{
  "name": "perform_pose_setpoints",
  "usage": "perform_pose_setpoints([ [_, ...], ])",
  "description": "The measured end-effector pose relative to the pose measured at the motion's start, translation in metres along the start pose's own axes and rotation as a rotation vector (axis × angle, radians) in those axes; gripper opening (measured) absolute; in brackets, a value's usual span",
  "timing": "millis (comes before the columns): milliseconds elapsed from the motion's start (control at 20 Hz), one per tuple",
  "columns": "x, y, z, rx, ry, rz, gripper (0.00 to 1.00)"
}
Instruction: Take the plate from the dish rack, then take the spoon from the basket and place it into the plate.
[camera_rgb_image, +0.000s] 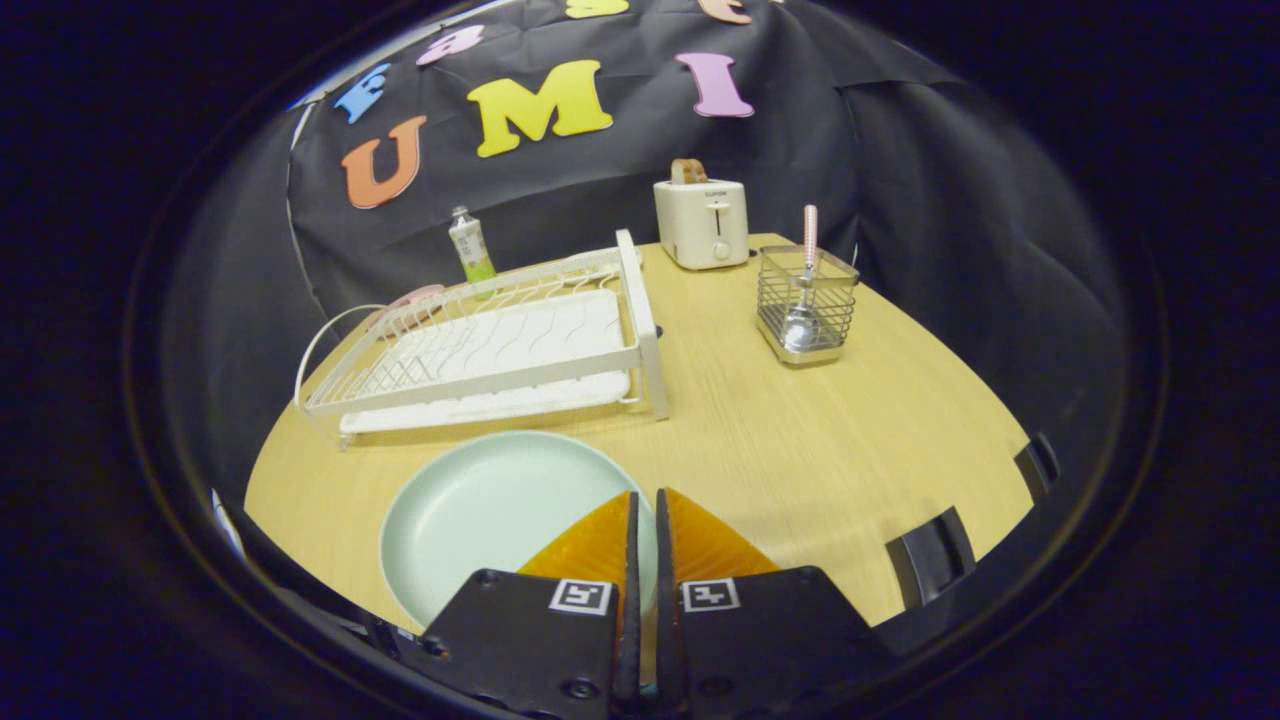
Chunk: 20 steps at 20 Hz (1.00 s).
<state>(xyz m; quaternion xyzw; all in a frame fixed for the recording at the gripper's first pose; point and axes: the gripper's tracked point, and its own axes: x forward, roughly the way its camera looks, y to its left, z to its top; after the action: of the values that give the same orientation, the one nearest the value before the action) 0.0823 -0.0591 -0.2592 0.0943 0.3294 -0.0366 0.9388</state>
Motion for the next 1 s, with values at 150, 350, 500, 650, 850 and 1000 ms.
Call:
perform_pose_setpoints([
  [150,0.005,-0.001,0.006,0.019,-0.017,0.044,0.12],
  [350,0.002,-0.011,0.031,0.031,-0.089,0.098,0.19],
  [500,-0.001,-0.038,0.061,0.018,-0.217,0.056,0.70],
  [650,0.001,-0.065,0.089,0.024,-0.323,0.023,0.88],
  [850,0.009,-0.109,0.123,0.017,-0.342,-0.046,1.00],
  [1000,0.024,-0.121,0.144,0.033,-0.335,-0.023,1.00],
])
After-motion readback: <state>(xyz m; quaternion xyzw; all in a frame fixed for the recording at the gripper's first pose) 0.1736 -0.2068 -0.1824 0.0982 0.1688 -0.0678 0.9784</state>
